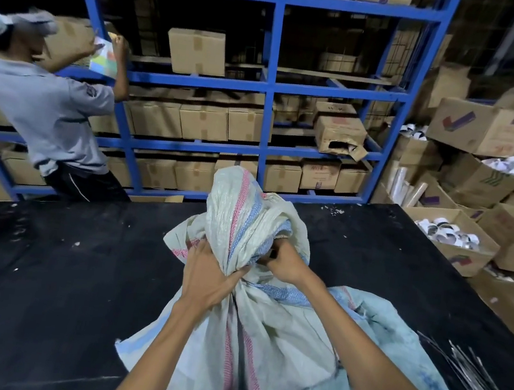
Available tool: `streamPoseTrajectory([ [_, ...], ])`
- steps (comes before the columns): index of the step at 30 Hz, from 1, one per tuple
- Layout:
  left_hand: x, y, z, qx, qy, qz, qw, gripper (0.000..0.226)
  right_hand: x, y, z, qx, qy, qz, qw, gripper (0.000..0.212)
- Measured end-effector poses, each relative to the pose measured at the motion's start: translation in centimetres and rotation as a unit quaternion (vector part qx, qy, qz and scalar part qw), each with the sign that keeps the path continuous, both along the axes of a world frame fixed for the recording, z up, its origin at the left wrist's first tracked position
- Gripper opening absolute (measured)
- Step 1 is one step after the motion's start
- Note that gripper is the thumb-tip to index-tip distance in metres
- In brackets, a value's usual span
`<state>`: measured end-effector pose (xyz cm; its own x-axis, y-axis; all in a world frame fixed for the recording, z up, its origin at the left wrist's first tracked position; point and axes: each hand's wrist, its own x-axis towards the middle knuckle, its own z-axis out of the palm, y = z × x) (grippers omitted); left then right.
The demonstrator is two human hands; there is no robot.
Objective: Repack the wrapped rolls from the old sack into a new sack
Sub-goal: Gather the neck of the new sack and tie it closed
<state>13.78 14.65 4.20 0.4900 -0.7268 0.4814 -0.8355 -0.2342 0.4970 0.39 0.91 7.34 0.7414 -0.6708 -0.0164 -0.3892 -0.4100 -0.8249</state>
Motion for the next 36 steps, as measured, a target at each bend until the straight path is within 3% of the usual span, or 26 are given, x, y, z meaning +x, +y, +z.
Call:
streamPoseTrajectory([
  [5, 0.8, 0.6, 0.4, 0.095, 0.009, 0.108, 0.99, 0.079, -1.8, 0.0, -0.2, -0.022, -0.001, -0.029, 0.999, 0.01],
  [10, 0.2, 0.6, 2.2, 0.17, 0.033, 0.127, 0.977, 0.071, -5.2, 2.7, -0.6, -0.057, -0.001, -0.126, 0.99, 0.021],
  [12, 0.5, 0.4, 2.4, 0.195, 0.045, 0.116, 0.973, 0.072, -6.1, 5.1, -0.8, -0.005, -0.011, -0.143, 0.99, 0.024],
  [14, 0.5, 0.2, 2.4, 0.235, 0.041, 0.105, 0.966, 0.073, -5.9, 8.4, -0.7, 0.113, -0.084, -0.151, 0.979, 0.018],
  [17, 0.5, 0.1, 3.8, 0.324, 0.056, 0.082, 0.941, 0.079, -3.6, 12.8, -1.4, 0.158, -0.144, -0.163, 0.963, 0.02],
  [19, 1.4, 0.4, 4.9, 0.371, 0.138, 0.007, 0.918, 0.084, -2.1, 14.9, -2.5, 0.177, -0.174, -0.174, 0.953, 0.02],
  [20, 2.1, 0.9, 5.6, 0.386, 0.219, -0.049, 0.895, 0.084, -1.5, 15.7, -2.8, 0.187, -0.191, -0.184, 0.946, 0.02],
  [22, 3.0, 2.5, 7.6, 0.42, 0.344, -0.117, 0.832, 0.062, -1.2, 16.9, -3.3, 0.198, -0.22, -0.206, 0.933, 0.019],
  [23, 3.5, 3.3, 8.3, 0.436, 0.348, -0.122, 0.821, 0.05, -1.1, 17.4, -3.2, 0.203, -0.237, -0.216, 0.925, 0.019],
  [25, 4.1, 4.3, 9.0, 0.457, 0.3, -0.131, 0.827, 0.038, -1.1, 17.8, -3.4, 0.211, -0.266, -0.229, 0.912, 0.018],
  [28, 3.9, 5.2, 9.0, 0.45, 0.211, -0.126, 0.858, 0.054, -1.1, 18.5, -3.6, 0.246, -0.29, -0.233, 0.895, 0.016],
  [33, 3.9, 6.0, 7.9, 0.362, -0.061, -0.085, 0.926, 0.068, -1.5, 20.0, -4.0, 0.175, -0.263, -0.292, 0.903, 0.026],
  [36, 2.5, 6.0, 7.7, 0.304, -0.237, -0.026, 0.922, 0.071, -2.2, 21.0, -3.8, 0.113, -0.245, -0.301, 0.915, 0.027],
])
